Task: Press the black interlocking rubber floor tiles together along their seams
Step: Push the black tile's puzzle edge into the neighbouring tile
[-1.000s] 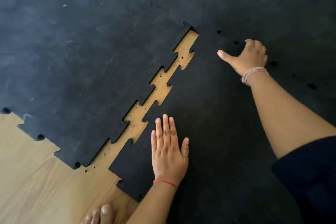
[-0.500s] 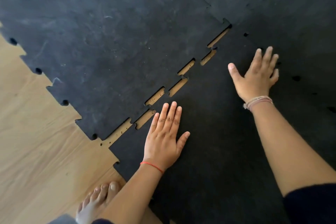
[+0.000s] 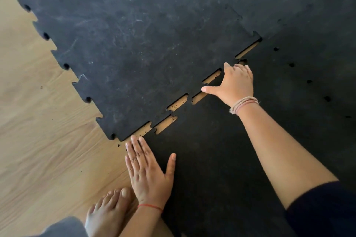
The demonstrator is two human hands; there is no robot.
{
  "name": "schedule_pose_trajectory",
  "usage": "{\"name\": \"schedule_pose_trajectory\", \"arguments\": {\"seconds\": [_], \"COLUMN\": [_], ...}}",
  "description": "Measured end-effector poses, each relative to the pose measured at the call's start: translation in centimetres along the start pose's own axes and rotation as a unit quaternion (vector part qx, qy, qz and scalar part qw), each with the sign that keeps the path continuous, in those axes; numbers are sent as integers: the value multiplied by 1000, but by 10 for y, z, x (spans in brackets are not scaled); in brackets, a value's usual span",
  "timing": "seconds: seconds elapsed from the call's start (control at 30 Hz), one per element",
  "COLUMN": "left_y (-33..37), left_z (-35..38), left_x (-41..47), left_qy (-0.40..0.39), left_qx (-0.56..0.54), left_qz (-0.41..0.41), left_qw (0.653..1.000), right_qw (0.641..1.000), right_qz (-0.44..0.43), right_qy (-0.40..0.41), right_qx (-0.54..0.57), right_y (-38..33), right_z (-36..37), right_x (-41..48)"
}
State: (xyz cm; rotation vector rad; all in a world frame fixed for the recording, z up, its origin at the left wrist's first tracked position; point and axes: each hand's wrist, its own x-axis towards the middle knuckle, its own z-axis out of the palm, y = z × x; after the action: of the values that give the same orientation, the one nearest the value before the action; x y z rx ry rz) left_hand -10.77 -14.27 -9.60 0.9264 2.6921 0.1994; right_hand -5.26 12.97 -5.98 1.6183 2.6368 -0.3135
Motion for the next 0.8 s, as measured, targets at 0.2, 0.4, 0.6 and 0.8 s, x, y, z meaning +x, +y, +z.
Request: {"name": "schedule_pose_trajectory", "arguments": {"seconds": [0.2, 0.4, 0.6, 0.8], "left_y": [-3, -5, -5, -3], "left_z": [2, -1, -4, -3], "left_x": [0, 9, 10, 12], "left_qy": [19, 27, 11, 19], "left_qx": [-10, 2, 8, 9], "left_qz": [8, 37, 30, 42], "left_qw": [1000, 999, 999, 999], "right_qw": [971, 984, 995, 993], "right_qz": [-47, -30, 5, 24], "right_qy": [206, 137, 88, 101], "right_qx": [114, 110, 52, 51], "right_y": [3, -1, 8, 7], "right_z": [6, 19, 32, 33], "right_x": [-14, -11, -8, -9]}}
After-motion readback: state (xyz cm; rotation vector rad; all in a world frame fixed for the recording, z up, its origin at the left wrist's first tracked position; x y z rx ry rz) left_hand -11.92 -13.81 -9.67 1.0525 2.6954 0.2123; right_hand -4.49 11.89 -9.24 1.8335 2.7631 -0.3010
